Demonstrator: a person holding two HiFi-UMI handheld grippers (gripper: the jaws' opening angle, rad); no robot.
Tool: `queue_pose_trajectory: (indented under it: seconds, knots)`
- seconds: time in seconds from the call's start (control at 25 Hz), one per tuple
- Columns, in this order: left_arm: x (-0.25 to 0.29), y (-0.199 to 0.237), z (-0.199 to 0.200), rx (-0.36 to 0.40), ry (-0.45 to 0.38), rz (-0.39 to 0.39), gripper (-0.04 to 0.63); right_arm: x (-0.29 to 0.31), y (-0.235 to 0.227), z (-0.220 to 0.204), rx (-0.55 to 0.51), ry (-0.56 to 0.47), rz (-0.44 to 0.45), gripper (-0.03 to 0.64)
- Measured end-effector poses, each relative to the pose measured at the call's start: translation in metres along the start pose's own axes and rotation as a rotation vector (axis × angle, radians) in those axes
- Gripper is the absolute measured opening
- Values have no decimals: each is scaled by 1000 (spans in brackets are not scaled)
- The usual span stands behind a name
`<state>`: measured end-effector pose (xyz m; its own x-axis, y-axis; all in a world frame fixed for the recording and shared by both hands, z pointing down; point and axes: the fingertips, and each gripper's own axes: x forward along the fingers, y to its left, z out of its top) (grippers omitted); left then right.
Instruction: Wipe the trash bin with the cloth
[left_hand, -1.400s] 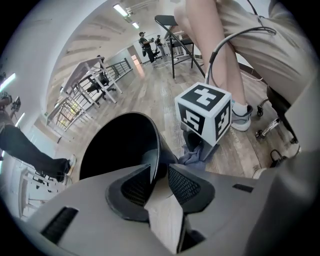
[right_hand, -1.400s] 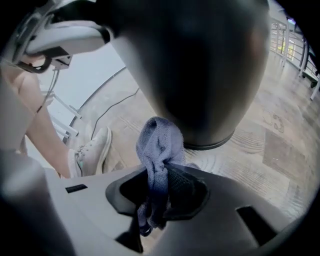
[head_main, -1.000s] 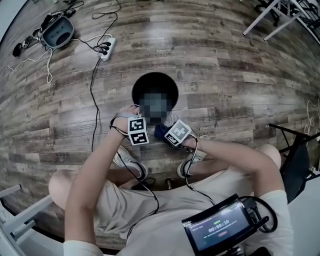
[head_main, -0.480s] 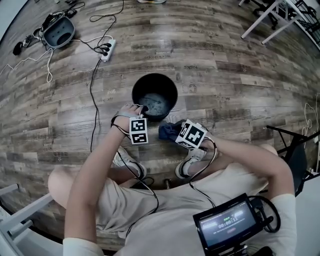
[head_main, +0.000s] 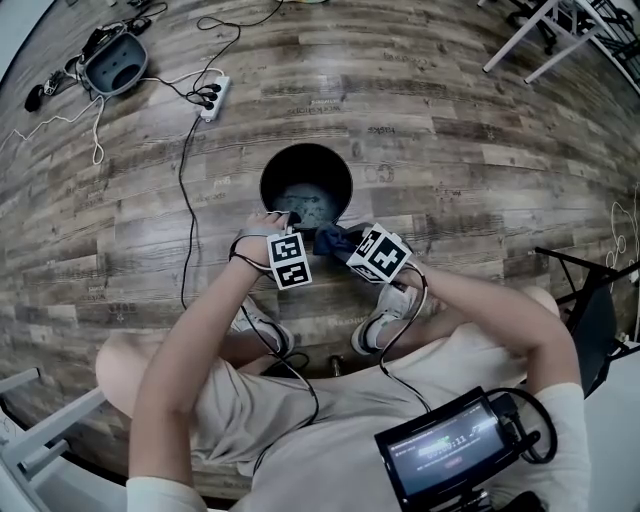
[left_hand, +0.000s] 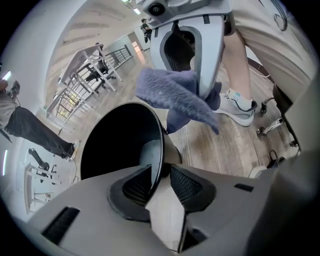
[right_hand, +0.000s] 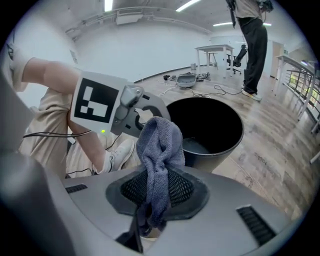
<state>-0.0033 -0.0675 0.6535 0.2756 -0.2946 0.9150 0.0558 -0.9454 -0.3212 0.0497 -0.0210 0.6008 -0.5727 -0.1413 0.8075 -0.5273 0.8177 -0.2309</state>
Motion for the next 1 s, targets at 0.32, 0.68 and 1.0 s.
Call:
queue_pose_trajectory:
  seconds: [0.32, 0.68, 1.0]
  knots:
    - [-5, -7, 14, -52, -79, -39, 107, 29, -19, 5, 108, -58, -36, 80]
    - [-14, -9, 18, -13, -164, -90, 84, 69, -34, -18, 204, -59, -60, 80]
    - [-14, -9, 20, 17, -174, -85, 80, 124, -43, -49, 256, -44, -103, 80]
